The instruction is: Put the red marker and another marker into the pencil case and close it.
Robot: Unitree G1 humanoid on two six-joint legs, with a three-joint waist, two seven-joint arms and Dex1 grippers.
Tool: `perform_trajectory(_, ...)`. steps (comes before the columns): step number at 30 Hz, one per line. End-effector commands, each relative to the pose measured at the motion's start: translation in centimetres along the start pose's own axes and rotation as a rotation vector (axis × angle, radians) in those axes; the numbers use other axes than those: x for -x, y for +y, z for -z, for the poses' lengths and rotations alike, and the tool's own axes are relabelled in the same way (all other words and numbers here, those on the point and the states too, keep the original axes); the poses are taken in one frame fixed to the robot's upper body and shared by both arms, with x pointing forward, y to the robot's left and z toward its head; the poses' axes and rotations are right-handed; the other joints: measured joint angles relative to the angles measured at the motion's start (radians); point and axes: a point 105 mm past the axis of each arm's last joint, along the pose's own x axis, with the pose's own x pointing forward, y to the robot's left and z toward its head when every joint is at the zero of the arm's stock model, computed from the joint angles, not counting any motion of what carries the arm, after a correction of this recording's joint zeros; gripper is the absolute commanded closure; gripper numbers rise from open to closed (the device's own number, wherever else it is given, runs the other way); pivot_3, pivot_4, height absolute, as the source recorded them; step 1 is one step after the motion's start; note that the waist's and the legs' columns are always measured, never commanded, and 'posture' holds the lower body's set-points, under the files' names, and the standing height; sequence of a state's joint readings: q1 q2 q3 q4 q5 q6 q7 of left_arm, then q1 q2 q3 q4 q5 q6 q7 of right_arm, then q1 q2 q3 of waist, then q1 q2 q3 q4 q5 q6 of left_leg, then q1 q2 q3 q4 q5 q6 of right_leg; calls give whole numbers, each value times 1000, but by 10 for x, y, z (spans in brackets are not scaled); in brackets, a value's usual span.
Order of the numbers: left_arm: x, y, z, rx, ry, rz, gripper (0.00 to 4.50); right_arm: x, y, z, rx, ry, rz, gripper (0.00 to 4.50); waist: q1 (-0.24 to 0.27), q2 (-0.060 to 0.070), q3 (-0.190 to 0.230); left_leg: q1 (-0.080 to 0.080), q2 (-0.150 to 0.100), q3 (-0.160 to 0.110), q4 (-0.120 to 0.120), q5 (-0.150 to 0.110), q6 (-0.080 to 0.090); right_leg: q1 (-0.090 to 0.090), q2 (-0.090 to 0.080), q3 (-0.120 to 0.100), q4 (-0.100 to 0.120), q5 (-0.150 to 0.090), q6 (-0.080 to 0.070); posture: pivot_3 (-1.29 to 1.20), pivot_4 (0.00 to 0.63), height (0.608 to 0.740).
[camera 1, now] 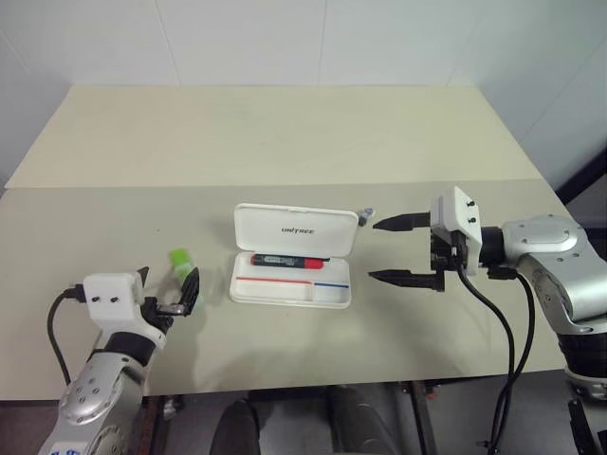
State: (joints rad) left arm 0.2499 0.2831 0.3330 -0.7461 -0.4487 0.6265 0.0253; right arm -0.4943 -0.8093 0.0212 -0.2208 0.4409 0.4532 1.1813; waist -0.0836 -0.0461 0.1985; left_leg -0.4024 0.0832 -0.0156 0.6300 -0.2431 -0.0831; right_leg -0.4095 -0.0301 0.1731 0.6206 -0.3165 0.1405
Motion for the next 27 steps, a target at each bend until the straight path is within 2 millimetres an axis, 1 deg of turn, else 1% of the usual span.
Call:
perform_trajectory(1,-11,3,6,-2,39,-30,0,6,-7,-12,50,-35,57,37,1,0,0,0,0,0,0,0,0,0,0,0,0,0,0,0,150,740)
perform_trajectory(4,-18,8,10,10,84,-64,0,8,-8,-11,49,-32,74,37,1,0,0,0,0,0,0,0,0,0,0,0,0,1,1,0,150,740)
perform_trajectory(5,-20,7,10,19,89,-60,0,9,-8,-11,47,-33,79,37,1,0,0,0,0,0,-1,0,0,0,0,0,0,1,2,0,150,740)
perform_trajectory(8,-28,1,22,2,175,-36,0,15,-5,-10,24,-36,89,37,3,0,0,0,0,0,-1,0,0,0,0,0,0,1,3,0,150,740)
perform_trajectory(14,-36,-5,29,-21,261,-20,0,41,9,-6,-40,-104,126,37,25,0,0,0,-1,-1,-1,0,-1,0,0,0,0,2,3,0,150,740)
perform_trajectory(18,-41,-6,34,-42,299,-15,0,58,31,8,-69,-95,112,37,32,0,0,0,-1,-1,0,0,-1,1,0,0,0,1,3,0,150,740)
perform_trajectory(21,-45,-5,39,-65,341,-15,0,64,47,15,-75,-75,72,37,31,1,-1,2,-1,-1,1,0,-1,2,0,0,0,2,3,0,150,740)
perform_trajectory(23,-48,-6,40,-77,352,-15,0,65,52,14,-80,-82,63,37,27,1,-1,6,-2,-1,1,1,0,5,0,1,0,3,2,0,150,740)
perform_trajectory(25,-51,-7,43,-92,391,-20,0,66,56,12,-88,-98,60,37,22,0,0,15,-3,-2,1,1,-1,14,1,3,-3,4,1,0,150,740)
perform_trajectory(26,-52,-6,46,-100,415,-25,188,66,57,11,-94,-104,60,7,18,0,-1,19,-3,-4,2,0,-2,15,1,3,-6,5,0,0,150,740)
perform_trajectory(27,-52,-5,49,-108,440,-37,402,66,58,11,-99,-107,59,0,14,3,-2,20,-3,-7,4,-2,-5,16,3,2,-15,7,-1,0,150,740)
